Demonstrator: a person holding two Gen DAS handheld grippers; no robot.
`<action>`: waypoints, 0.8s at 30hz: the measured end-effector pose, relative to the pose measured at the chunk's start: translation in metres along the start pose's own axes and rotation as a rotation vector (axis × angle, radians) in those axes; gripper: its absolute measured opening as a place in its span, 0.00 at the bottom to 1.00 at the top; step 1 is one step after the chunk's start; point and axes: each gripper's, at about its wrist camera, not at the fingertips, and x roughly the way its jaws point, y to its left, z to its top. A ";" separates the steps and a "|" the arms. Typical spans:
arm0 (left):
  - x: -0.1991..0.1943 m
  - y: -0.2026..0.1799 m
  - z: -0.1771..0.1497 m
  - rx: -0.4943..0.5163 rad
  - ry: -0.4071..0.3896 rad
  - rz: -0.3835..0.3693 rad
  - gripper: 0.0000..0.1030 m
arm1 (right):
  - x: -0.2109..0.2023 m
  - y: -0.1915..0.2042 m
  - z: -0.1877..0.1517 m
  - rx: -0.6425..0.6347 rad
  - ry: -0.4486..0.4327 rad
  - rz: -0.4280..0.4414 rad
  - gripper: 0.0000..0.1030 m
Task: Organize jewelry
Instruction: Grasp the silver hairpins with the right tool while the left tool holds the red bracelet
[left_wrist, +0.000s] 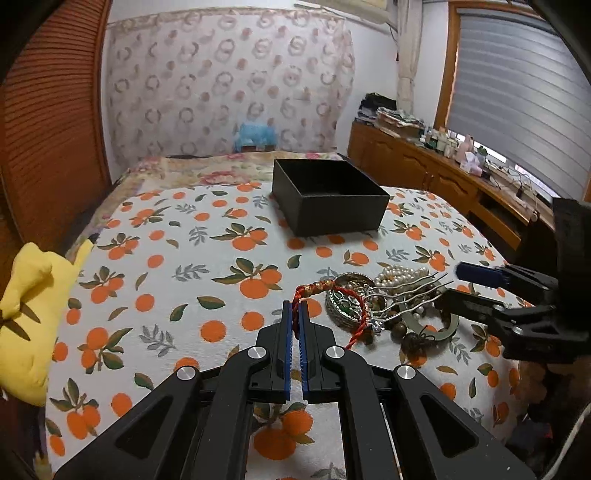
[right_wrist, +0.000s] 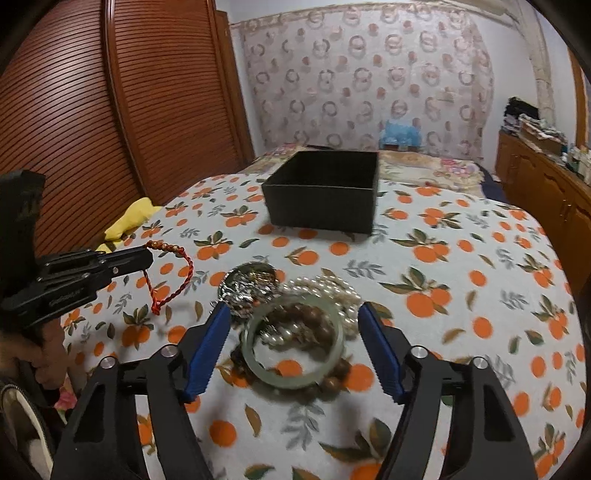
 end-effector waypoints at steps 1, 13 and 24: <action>0.000 0.000 -0.001 -0.001 -0.001 -0.001 0.02 | 0.004 0.000 0.001 0.006 0.010 0.005 0.66; 0.001 -0.001 -0.009 -0.007 0.001 -0.004 0.02 | 0.017 0.013 0.016 -0.002 0.008 0.012 0.35; -0.002 0.005 -0.010 -0.018 -0.007 -0.006 0.02 | 0.023 0.033 0.040 -0.007 -0.022 0.055 0.33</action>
